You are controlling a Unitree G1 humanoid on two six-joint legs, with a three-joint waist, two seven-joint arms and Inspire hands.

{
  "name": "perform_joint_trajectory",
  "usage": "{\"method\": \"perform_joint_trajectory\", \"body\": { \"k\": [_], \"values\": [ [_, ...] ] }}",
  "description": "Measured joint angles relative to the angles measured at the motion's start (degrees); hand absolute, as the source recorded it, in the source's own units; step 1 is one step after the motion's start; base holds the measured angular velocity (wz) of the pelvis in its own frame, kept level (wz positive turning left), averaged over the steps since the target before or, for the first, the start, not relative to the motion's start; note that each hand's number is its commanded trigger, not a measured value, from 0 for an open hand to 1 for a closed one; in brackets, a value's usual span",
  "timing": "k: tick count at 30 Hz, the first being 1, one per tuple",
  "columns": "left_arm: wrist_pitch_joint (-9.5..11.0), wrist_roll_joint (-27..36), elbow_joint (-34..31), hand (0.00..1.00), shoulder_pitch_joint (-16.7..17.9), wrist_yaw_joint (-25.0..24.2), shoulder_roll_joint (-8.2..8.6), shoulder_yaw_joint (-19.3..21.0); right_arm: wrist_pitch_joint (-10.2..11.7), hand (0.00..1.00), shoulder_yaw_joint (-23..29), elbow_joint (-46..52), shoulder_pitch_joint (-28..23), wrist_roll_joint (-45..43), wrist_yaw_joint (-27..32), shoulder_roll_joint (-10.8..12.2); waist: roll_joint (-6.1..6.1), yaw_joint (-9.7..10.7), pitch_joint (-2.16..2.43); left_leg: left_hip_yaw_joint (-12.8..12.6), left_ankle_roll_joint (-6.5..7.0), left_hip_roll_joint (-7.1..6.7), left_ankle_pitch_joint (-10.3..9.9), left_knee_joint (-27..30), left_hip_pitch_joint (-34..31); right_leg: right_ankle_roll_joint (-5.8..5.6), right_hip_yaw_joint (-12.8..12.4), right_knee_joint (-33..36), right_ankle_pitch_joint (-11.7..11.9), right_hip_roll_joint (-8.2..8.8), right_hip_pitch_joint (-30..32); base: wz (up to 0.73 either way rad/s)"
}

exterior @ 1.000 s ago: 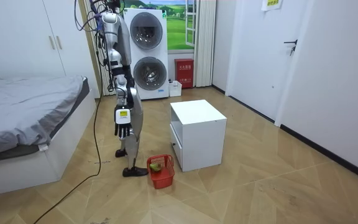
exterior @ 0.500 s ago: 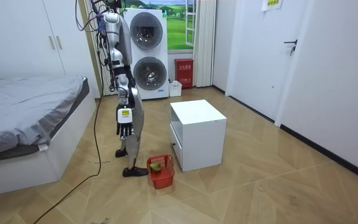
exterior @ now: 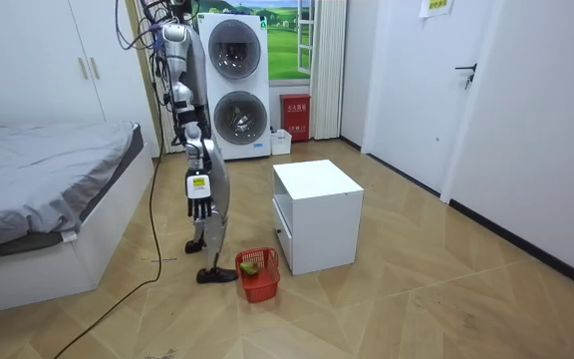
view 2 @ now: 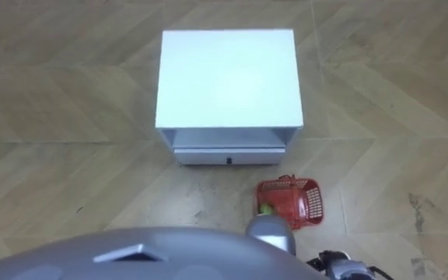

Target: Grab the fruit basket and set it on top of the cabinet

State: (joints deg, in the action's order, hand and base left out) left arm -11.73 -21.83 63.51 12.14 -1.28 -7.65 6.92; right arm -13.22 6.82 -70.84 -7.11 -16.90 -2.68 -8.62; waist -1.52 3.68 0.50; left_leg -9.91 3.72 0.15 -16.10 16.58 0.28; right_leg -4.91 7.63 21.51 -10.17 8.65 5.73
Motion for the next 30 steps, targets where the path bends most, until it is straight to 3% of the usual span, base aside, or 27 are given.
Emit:
{"method": "perform_joint_trajectory", "body": {
  "k": [1, 2, 4, 5, 7, 9, 10, 11, 12, 13, 14, 15, 16, 17, 18, 19, 20, 21, 22, 24, 25, 26, 27, 28, 29, 30],
  "values": [
    [0.8, -0.8, 0.0, 0.00, -0.4, 0.0, -0.52, 1.2, 0.0, 0.00, 1.8, -0.1, -0.1, 0.7, 0.3, 0.2, 0.50, 1.1, -0.50, -2.5, 0.63, -0.51, -0.4, 1.7, -1.4, 0.87, 1.3, 12.1, -3.2, 2.42, 2.5, 0.73],
    [1.5, -1.4, -0.6, 0.00, -0.1, -0.1, -1.22, 1.4, -0.7, 0.00, 2.4, -0.4, -1.0, 2.7, 1.1, 0.1, 2.04, 0.2, -0.65, -3.9, 1.22, -1.76, -0.6, 2.2, -1.4, 1.40, 0.4, 24.9, -4.2, 4.36, 3.6, 0.64],
    [1.6, -1.3, -0.9, 0.00, 0.2, -0.1, -1.61, 1.4, -0.4, 0.00, 2.3, -0.4, -0.2, 5.5, 3.2, -0.9, 3.07, -1.8, -0.60, -5.6, 2.28, -2.40, -1.4, 4.4, -3.2, 2.44, -1.2, 37.7, -3.1, 5.21, 3.7, -0.09],
    [1.3, -1.3, -0.9, 0.00, 0.5, -0.2, -1.55, 1.7, 0.7, 0.00, 2.3, -0.2, 1.6, 6.7, 4.6, -1.5, 3.24, -2.6, -0.30, -6.3, 2.53, -2.27, -1.5, 5.9, -5.6, 2.98, -1.1, 40.1, -1.2, 5.50, 2.4, -0.29],
    [1.4, -0.7, -0.1, 0.00, -0.2, -0.1, -2.14, 2.5, 2.4, 0.00, 2.2, 0.0, 4.7, 10.1, 6.0, -1.7, 3.47, -2.7, -0.05, -6.6, 2.64, -1.39, -1.4, 8.8, -10.1, 2.76, 0.1, 38.9, 2.1, 6.46, -0.8, -0.21],
    [1.3, 0.0, 0.6, 0.00, -1.4, 0.7, -2.91, 3.4, 4.2, 0.00, 0.8, 0.1, 8.5, 13.0, 6.8, -1.3, 3.95, -2.8, 0.02, -6.6, 2.69, 0.63, -1.4, 13.1, -15.5, 2.23, 1.2, 31.5, 5.6, 7.70, -4.2, -0.30],
    [1.4, 0.5, 0.7, 0.00, -2.5, 1.2, -3.62, 4.0, 5.1, 0.00, -1.3, 0.2, 11.3, 14.4, 7.3, -0.6, 4.54, -2.9, -0.21, -6.2, 2.74, 2.80, -1.5, 17.9, -19.9, 1.61, 1.9, 23.6, 7.9, 8.08, -6.4, -0.35],
    [1.9, 1.0, 0.8, 0.00, -4.0, 1.9, -4.65, 4.1, 6.1, 0.00, -2.7, 0.3, 14.3, 15.1, 8.0, 0.2, 4.59, -2.8, -1.13, -3.7, 3.03, 5.87, -1.6, 27.5, -27.0, -0.89, 3.2, 17.5, 6.6, 6.53, -8.0, -0.24],
    [2.4, 1.0, 1.1, 0.00, -4.9, 2.2, -4.95, 4.0, 6.5, 0.00, -3.1, 0.6, 15.7, 15.4, 8.4, 0.5, 3.82, -3.0, -2.02, -1.7, 2.78, 6.27, -1.9, 32.5, -31.5, -2.33, 4.1, 16.4, 3.9, 4.39, -8.3, 0.16],
    [3.7, 1.0, 2.1, 0.00, -7.5, 2.5, -4.33, 3.4, 7.4, 0.00, -2.5, 1.4, 15.8, 15.9, 9.3, -0.3, 4.24, -2.3, -0.78, 0.8, 3.02, 1.79, -1.6, 33.1, -38.0, -2.04, 3.5, 16.8, -1.8, 3.85, -5.9, 0.43],
    [5.0, 1.4, 2.6, 0.00, -9.5, 2.4, -3.21, 1.8, 7.5, 0.00, -1.2, 1.6, 16.9, 16.7, 10.3, -2.2, 3.36, -2.3, 0.92, 1.3, 7.15, -2.21, 0.3, 31.9, -43.0, -3.10, 1.9, 22.2, -7.8, 3.52, -2.4, 0.33],
    [5.5, 2.4, 3.0, 0.00, -10.3, 2.6, -3.74, 1.1, 7.6, 0.00, -1.1, 1.5, 18.0, 17.0, 11.0, -2.2, 4.10, -3.2, 0.22, 0.3, 8.04, -2.26, -1.8, 34.4, -44.9, -3.40, 1.7, 27.9, -9.4, 4.44, -0.7, 0.42],
    [5.7, 4.4, 4.1, 0.00, -13.2, 4.0, -5.05, -0.1, 8.2, 0.00, -0.9, 1.5, 18.7, 18.5, 12.0, -2.0, 6.74, -3.3, -0.48, -2.8, 9.35, -2.02, -4.1, 40.5, -49.1, -3.12, 1.4, 37.5, -10.7, 6.44, 0.7, 0.23],
    [5.9, 5.5, 4.3, 0.00, -14.8, 6.0, -5.29, -1.3, 8.5, 0.00, -0.8, 2.0, 19.4, 19.2, 12.8, -2.2, 8.02, -4.2, -0.87, -3.8, 9.33, -1.28, -6.8, 46.8, -53.1, -2.57, 0.3, 43.8, -12.4, 7.05, 2.0, 0.19],
    [5.9, 5.8, 4.6, 0.00, -15.0, 6.5, -5.20, -1.6, 8.9, 0.00, -0.7, 2.5, 20.0, 19.0, 13.1, -2.3, 8.17, -4.6, -0.92, -4.2, 9.46, -0.54, -7.8, 49.5, -54.8, -2.47, 0.0, 46.1, -14.7, 7.10, 2.5, -0.24],
    [5.9, 7.4, 5.4, 0.00, -14.9, 7.0, -5.15, -2.4, 9.8, 0.00, -0.5, 4.7, 20.7, 18.7, 13.4, -2.0, 7.80, -5.0, -1.17, -4.2, 8.95, 0.10, -9.5, 54.2, -56.9, -2.24, -0.5, 50.6, -18.8, 7.87, 3.7, -0.22],
    [5.7, 8.7, 5.6, 0.00, -14.5, 7.5, -5.31, -2.9, 10.3, 0.00, -0.5, 6.4, 20.5, 18.7, 13.4, -1.8, 7.99, -4.6, -1.16, -4.7, 8.08, 0.03, -10.8, 57.5, -58.2, -1.58, -0.8, 56.2, -20.7, 9.57, 5.0, 0.00],
    [6.2, 9.7, 5.7, 0.00, -13.8, 8.1, -5.65, -4.4, 10.2, 0.00, -0.4, 7.4, 20.7, 18.7, 13.7, -1.9, 8.22, -3.9, -1.31, -5.5, 6.49, -0.10, -11.7, 60.3, -59.2, -1.17, -1.4, 61.8, -21.4, 11.15, 6.4, 0.17],
    [6.7, 10.5, 6.0, 0.00, -13.9, 8.5, -5.83, -5.2, 10.2, 0.00, -0.2, 8.1, 20.7, 18.7, 14.0, -2.0, 8.25, -3.9, -1.43, -5.9, 5.41, -0.12, -12.2, 61.5, -59.8, -1.13, -1.7, 64.4, -21.5, 11.71, 7.2, 0.31],
    [7.7, 12.9, 7.2, 0.00, -14.3, 9.7, -6.05, -6.7, 10.1, 0.00, 0.8, 10.2, 20.7, 18.7, 15.7, -2.1, 8.80, -2.4, -1.96, -6.9, 1.57, -0.95, -12.9, 64.6, -61.8, -0.55, -3.1, 71.0, -21.9, 13.80, 9.5, 0.31],
    [8.2, 14.2, 7.5, 0.00, -14.2, 10.6, -6.01, -7.3, 10.2, 0.00, 1.5, 11.4, 20.8, 18.8, 16.6, -2.3, 9.30, -1.8, -2.48, -6.5, -0.45, -1.77, -13.7, 68.4, -63.8, -0.15, -4.1, 75.1, -22.1, 15.13, 11.2, -0.17],
    [8.8, 15.1, 7.9, 0.00, -12.9, 11.0, -6.00, -7.7, 10.2, 0.00, 1.8, 12.9, 21.1, 18.8, 17.0, -2.5, 7.31, -2.7, -2.14, -1.2, 1.01, -3.11, -16.4, 74.5, -65.1, -0.19, -5.4, 80.4, -22.2, 15.49, 13.4, -0.45],
    [9.5, 15.4, 8.8, 0.00, -12.5, 11.3, -6.19, -7.9, 10.4, 0.00, 1.9, 13.7, 21.3, 18.7, 17.2, -2.5, 6.97, -2.9, -2.17, -0.9, 2.43, -3.67, -17.0, 76.5, -66.0, -0.30, -5.9, 83.2, -22.2, 15.65, 14.3, -0.71],
    [10.5, 16.0, 10.7, 0.00, -11.9, 12.5, -6.91, -8.8, 10.9, 0.00, 1.9, 14.3, 21.5, 19.5, 17.5, -2.2, 8.03, -3.0, -2.21, -1.0, 3.73, -6.15, -17.7, 79.2, -67.3, -1.06, -7.8, 87.5, -23.0, 16.64, 14.9, -0.06],
    [11.4, 17.6, 11.7, 0.00, -12.2, 13.8, -7.27, -10.5, 10.9, 0.00, 2.1, 15.1, 21.3, 20.7, 18.2, -2.1, 8.75, -1.0, -2.23, -1.2, 4.60, -8.14, -18.1, 80.9, -68.5, -1.29, -8.4, 90.2, -23.1, 17.12, 14.2, 0.29],
    [11.9, 18.0, 12.4, 0.00, -12.5, 14.4, -7.31, -11.4, 10.9, 0.00, 2.6, 15.5, 21.2, 20.9, 18.8, -2.1, 8.97, -0.4, -2.26, -1.6, 4.78, -8.20, -18.2, 81.6, -68.9, -1.30, -8.5, 91.3, -23.1, 17.13, 14.2, 0.69]
  ]
}}
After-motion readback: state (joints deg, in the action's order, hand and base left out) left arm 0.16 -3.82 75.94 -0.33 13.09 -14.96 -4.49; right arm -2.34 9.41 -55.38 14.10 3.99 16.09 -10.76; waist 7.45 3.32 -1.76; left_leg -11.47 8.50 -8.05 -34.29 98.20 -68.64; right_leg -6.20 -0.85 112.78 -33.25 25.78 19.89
